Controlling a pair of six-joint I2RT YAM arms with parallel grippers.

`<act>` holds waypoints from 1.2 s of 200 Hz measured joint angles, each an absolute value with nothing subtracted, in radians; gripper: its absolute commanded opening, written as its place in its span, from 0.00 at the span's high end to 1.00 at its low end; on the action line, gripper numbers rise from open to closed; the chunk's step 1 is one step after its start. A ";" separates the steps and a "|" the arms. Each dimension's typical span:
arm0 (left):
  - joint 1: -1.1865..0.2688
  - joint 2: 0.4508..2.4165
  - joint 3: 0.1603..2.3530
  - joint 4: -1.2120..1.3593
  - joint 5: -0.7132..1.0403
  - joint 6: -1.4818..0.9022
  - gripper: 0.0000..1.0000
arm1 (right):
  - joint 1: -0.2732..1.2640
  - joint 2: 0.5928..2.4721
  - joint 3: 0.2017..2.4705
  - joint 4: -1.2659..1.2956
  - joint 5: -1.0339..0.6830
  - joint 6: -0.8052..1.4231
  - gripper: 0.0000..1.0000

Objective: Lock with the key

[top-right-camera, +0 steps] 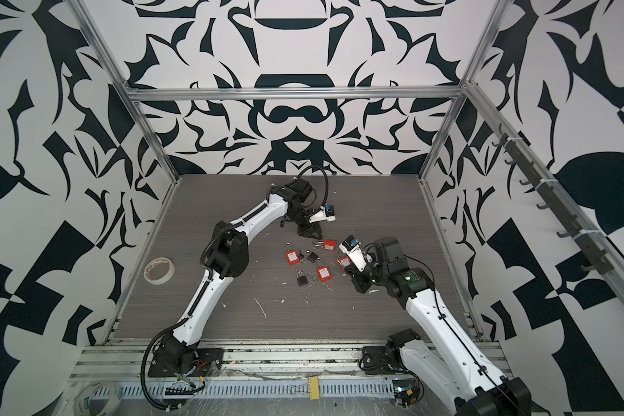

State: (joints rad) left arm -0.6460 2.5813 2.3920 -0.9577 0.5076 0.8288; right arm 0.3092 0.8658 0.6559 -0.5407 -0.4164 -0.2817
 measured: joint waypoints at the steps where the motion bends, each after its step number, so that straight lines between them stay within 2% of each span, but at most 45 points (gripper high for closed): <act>1: -0.646 2.581 2.392 -0.955 0.506 0.831 0.54 | 0.309 0.866 0.655 -0.540 -0.416 -0.281 1.00; 51: -0.642 2.577 2.359 -0.792 0.490 0.743 0.49 | 0.309 0.873 0.646 -0.492 -0.411 -0.252 1.00; 86: -0.601 2.495 2.223 -0.670 0.516 0.650 0.46 | 0.309 0.951 0.651 -0.430 -0.359 -0.250 1.00; 149: -0.477 2.135 1.850 -0.529 0.558 0.606 0.42 | 0.289 1.406 0.920 -0.412 -0.279 -0.336 1.00; 163: -0.480 2.078 1.776 -0.516 0.558 0.615 0.37 | 0.274 1.493 0.990 -0.412 -0.282 -0.363 1.00; 240: -0.471 1.957 1.491 -0.485 0.546 0.604 0.36 | 0.197 1.900 1.311 -0.477 -0.309 -0.444 1.00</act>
